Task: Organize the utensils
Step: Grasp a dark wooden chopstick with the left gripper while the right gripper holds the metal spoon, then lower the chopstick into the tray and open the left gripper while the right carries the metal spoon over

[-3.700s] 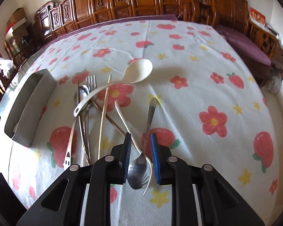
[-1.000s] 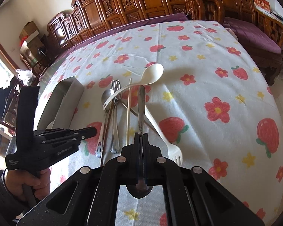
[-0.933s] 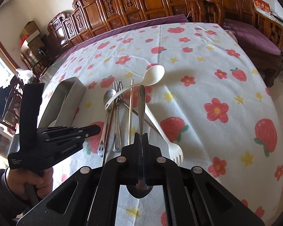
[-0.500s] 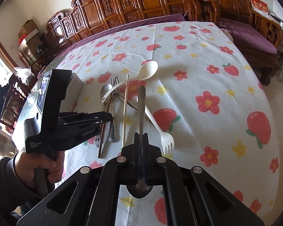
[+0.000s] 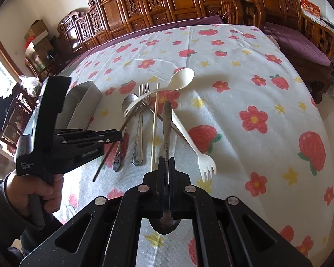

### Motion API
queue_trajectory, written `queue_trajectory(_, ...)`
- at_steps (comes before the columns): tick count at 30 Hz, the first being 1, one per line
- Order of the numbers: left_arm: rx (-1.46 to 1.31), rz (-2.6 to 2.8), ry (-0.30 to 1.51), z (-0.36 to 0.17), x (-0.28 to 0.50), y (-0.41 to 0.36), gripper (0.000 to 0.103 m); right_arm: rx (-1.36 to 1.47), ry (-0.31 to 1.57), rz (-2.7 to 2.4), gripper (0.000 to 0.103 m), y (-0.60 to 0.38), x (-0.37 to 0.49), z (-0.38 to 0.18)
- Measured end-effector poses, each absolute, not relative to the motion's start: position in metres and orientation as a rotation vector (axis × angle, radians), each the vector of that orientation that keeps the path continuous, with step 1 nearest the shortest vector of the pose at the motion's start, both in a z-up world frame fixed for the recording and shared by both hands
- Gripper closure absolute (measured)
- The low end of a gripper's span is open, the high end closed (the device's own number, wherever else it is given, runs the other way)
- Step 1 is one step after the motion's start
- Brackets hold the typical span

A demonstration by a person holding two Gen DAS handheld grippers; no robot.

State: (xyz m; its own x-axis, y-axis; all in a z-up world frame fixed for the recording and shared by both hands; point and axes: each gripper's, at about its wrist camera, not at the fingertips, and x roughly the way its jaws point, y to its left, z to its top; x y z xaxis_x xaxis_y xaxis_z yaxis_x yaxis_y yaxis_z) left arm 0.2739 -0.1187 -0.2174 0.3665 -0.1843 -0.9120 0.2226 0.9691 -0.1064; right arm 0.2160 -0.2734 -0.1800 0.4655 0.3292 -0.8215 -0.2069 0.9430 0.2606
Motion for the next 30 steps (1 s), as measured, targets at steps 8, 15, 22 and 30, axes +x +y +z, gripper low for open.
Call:
queue_trajectory(8,0.013,-0.237,1.149,-0.204,0.262,-0.085,0.099,0.13,1.024,0.354,0.099,-0.257,0.218,-0.181)
queue_trajectory(15,-0.014,-0.262,1.101,-0.179,0.246,-0.062,0.099,0.104,1.019,0.389,0.099,-0.229,0.224,-0.176)
queue_trajectory(22,-0.054,-0.254,1.022,-0.143,0.237,-0.025,0.099,0.084,0.984,0.448,0.099,-0.189,0.232,-0.164)
queue_trajectory(30,-0.078,-0.214,0.969,-0.12,0.236,0.024,0.099,0.043,0.96,0.521,0.099,-0.133,0.24,-0.149)
